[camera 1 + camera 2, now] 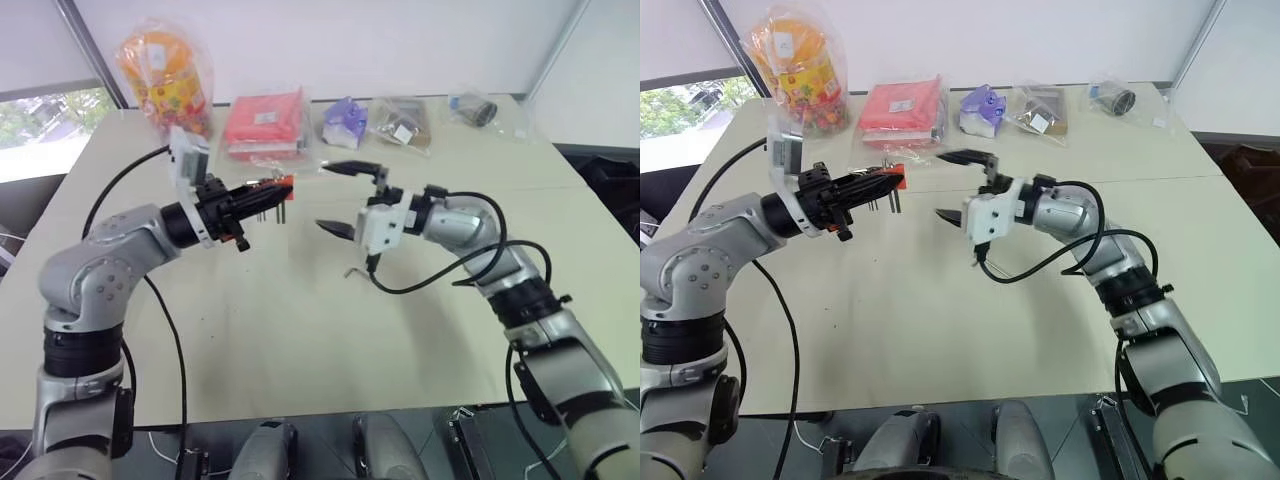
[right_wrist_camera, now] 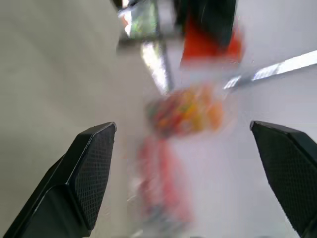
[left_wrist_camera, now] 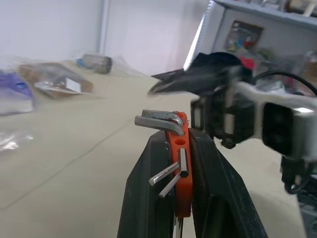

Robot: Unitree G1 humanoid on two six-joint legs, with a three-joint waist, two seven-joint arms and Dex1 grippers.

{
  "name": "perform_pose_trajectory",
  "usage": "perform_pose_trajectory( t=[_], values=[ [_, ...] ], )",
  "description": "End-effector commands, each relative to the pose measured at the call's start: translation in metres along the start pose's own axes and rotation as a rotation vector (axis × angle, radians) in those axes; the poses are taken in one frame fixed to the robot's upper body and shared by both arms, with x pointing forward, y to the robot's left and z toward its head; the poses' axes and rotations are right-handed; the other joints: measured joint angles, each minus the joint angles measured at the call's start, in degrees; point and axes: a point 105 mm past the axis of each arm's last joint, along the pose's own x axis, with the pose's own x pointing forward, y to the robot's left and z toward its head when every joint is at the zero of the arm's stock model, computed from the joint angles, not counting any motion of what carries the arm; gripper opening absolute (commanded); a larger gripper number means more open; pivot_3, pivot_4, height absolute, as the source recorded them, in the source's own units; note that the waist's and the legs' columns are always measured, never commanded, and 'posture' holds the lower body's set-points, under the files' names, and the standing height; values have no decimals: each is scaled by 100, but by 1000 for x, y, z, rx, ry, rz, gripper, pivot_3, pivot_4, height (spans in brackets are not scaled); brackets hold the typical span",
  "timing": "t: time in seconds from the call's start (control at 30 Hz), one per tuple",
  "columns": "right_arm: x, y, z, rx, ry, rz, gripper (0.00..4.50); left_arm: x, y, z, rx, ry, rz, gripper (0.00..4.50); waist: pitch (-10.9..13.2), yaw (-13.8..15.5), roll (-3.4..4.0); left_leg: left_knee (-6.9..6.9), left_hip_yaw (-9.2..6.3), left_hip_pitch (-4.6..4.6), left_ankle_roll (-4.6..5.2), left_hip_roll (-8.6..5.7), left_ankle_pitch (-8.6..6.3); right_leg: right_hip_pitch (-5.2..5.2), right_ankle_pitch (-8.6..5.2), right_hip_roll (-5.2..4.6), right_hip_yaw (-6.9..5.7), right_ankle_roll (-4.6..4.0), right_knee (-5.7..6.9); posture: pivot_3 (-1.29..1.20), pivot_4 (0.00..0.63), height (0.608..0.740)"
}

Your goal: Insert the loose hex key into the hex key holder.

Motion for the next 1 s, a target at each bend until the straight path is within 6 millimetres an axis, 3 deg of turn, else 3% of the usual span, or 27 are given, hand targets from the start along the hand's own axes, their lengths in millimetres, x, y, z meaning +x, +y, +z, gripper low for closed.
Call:
perform_pose_trajectory(
  t=[0.03, 0.23, 0.37, 0.5, 0.83, 0.93, 1.0],
  values=[
    [-14, -13, -4, 353, 87, 1, 4468, -2, -6, 8, 73, -25, 14, 0, 1, 3, 1, 3, -3, -7, 0, 0, 0, -4, 0, -1, -1, 0, 0, 0, 150, 740],
    [-29, 34, -20, 716, 296, 182, 4468, -6, -7, -2, 66, -20, 58, 0, 0, 20, 2, 9, -11, -27, 1, 1, -1, -21, 0, -1, -5, 0, 2, 0, 150, 740],
    [-33, 52, -25, 887, 393, 206, 4468, -8, -8, -6, 66, -13, 73, 0, 1, 71, 1, 16, -9, -34, 2, -2, -1, -23, 0, -4, -4, 0, 0, 0, 150, 740],
    [-38, 67, -40, 899, 498, 205, 4468, -9, -9, -8, 66, -7, 80, 0, 1, 146, 1, 19, -6, -35, 2, -2, -1, -24, 0, -4, -4, 0, 0, 0, 150, 740],
    [-37, 81, -58, 848, 588, 180, 4468, -11, -12, -12, 67, 8, 92, 0, 0, 148, 1, 24, -8, -42, 2, -4, -1, -25, 0, -6, -7, 0, -3, 0, 150, 740],
    [-36, 84, -61, 830, 597, 181, 3585, -11, -13, -13, 68, 12, 94, 0, 0, 146, 0, 24, -8, -41, 2, -4, -1, -25, 0, -5, -7, 0, -3, 0, 150, 740],
    [-36, 86, -61, 824, 598, 187, 2634, -11, -13, -13, 68, 14, 96, 0, -1, 146, 0, 25, -8, -41, 2, -4, -1, -24, 0, -5, -7, 0, -2, 0, 150, 740]
  ],
)
